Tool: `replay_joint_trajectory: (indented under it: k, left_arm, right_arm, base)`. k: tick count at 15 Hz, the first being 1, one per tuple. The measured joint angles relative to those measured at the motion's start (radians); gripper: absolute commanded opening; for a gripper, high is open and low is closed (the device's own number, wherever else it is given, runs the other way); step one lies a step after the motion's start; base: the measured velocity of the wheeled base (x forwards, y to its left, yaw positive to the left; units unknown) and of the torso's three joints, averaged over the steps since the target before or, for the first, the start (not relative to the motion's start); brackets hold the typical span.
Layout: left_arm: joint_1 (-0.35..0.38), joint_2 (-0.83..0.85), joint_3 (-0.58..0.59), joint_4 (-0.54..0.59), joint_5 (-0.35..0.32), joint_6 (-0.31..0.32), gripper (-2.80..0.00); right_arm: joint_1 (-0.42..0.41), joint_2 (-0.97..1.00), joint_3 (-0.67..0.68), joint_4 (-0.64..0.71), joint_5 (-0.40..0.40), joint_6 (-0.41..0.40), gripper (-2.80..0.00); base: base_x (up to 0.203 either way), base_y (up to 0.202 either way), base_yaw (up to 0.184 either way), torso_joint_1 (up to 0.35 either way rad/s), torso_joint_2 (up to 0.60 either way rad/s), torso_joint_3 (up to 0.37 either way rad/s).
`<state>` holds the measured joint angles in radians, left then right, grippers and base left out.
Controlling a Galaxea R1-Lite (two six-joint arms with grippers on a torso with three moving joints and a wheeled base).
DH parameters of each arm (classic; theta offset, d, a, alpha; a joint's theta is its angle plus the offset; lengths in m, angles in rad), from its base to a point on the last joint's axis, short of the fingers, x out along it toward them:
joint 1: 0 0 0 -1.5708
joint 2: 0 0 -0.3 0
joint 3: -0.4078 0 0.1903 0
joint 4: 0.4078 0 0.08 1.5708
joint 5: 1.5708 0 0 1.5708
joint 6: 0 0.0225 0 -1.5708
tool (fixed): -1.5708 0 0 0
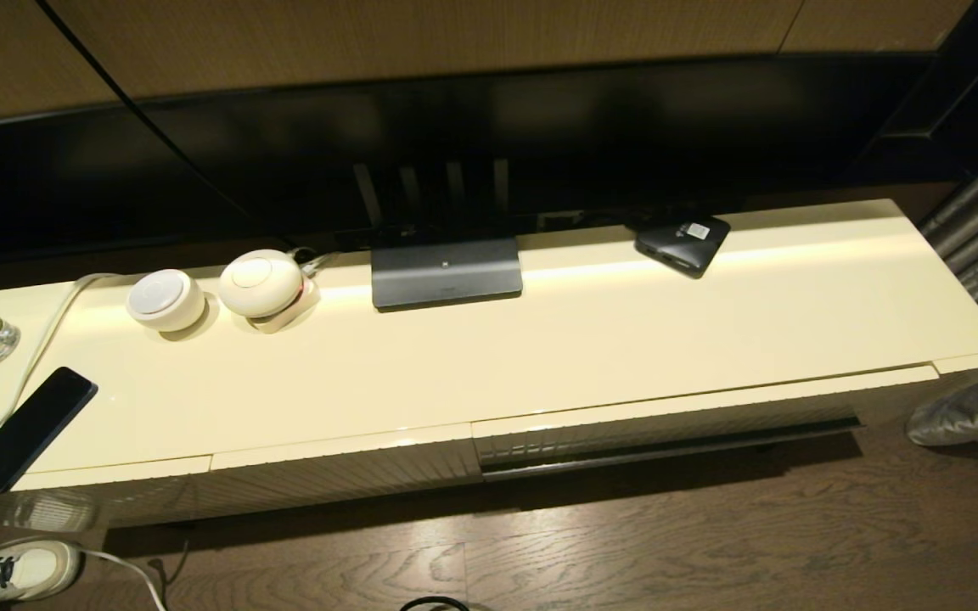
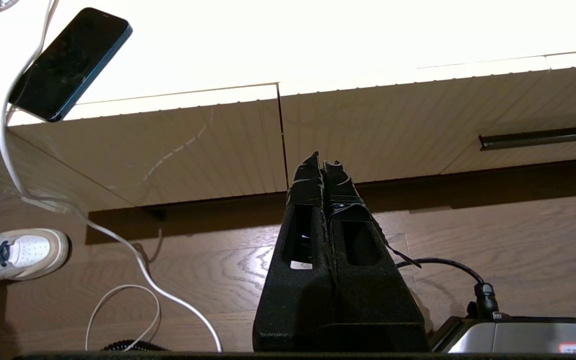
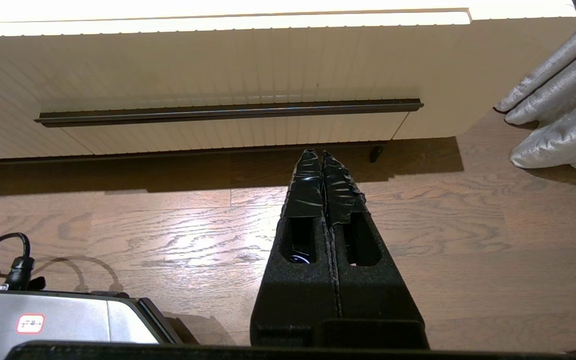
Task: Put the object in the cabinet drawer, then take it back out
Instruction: Open the drawer
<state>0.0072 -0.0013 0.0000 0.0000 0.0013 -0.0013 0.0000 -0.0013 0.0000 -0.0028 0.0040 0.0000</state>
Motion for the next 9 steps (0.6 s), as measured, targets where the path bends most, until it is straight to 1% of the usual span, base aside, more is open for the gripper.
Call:
replay_joint_trajectory:
  k: [1,3,4,6,9]
  left_arm:
    - [0.000,0.000,0.000,-0.003,0.000,0.000,-2.80]
    - [0.000,0.000,0.000,-0.001,0.000,0.000,-2.80]
    - [0.000,0.000,0.000,0.001,0.000,0.000,-2.80]
    - [0.000,0.000,0.000,-0.001,0.000,0.000,-2.80]
    - [0.000,0.000,0.000,0.000,0.000,0.000,-2.80]
  right_arm:
    - [0.000,0.000,0.000,0.000,0.000,0.000,-2.80]
    - [0.000,0.000,0.000,0.000,0.000,0.000,-2.80]
    - [0.000,0.000,0.000,0.000,0.000,0.000,-2.80]
    - [0.000,0.000,0.000,0.000,0.000,-0.001,-2.80]
    - [0.000,0.000,0.000,0.000,0.001,-0.001,-2.80]
  base:
    - [0.000,0.000,0.000,-0.028,0.19,0.156]
    - [0.000,0.000,0.000,-0.032,0.34,0.285]
    - [0.000,0.000,0.000,-0.027,0.21,0.183]
    - [0.000,0.000,0.000,-0.019,0.10,0.079]
    - [0.000,0.000,0.000,0.000,0.02,0.021]
